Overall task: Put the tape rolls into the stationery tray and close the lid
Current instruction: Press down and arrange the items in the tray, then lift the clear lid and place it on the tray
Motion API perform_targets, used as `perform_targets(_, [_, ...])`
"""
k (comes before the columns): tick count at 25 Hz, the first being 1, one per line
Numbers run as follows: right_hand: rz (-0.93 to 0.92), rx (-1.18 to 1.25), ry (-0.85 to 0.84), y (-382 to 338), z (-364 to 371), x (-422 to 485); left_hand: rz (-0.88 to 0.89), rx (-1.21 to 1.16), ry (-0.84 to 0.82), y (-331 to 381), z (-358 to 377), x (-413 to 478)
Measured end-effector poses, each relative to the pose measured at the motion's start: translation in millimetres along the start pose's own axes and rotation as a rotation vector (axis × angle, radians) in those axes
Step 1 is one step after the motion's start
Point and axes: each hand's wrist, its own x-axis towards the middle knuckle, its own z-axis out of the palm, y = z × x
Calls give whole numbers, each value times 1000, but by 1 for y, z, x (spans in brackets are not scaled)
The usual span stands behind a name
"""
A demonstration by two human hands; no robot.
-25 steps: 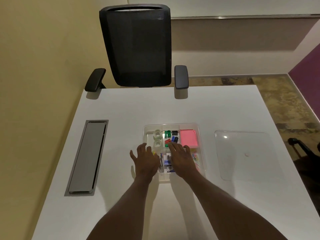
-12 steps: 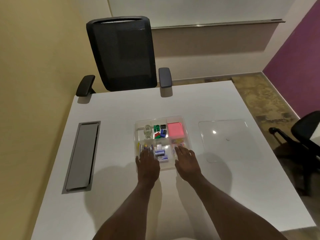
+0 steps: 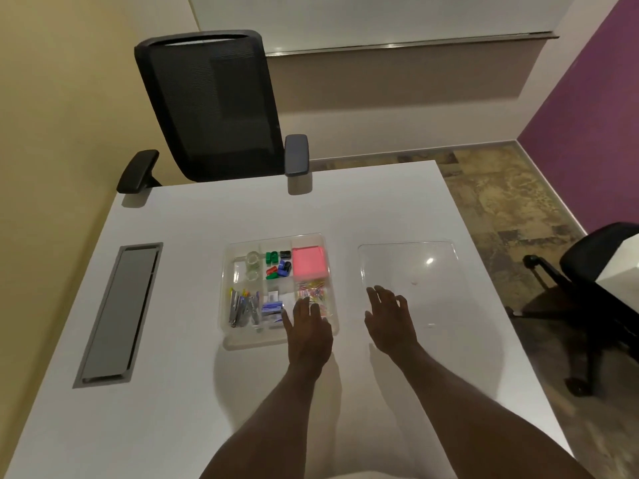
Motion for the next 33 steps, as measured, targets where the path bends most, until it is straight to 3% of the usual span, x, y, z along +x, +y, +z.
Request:
perform_targets(12, [103,17,-9,168,-2,56,-58,-15,-113,113,64,77])
perform_targets(16, [213,38,-112,205,2,79,-129,-5,-218,123,80,101])
perform_targets(22, [349,135,-150,229,10,96,-337,-114,-322,133,89,123])
perform_targets(28, [425,224,-149,224,22,95,-359,-115,-280,139,97,126])
perform_targets(33, [569,476,-34,217,18,96,-467,-259,-211,153,97,124])
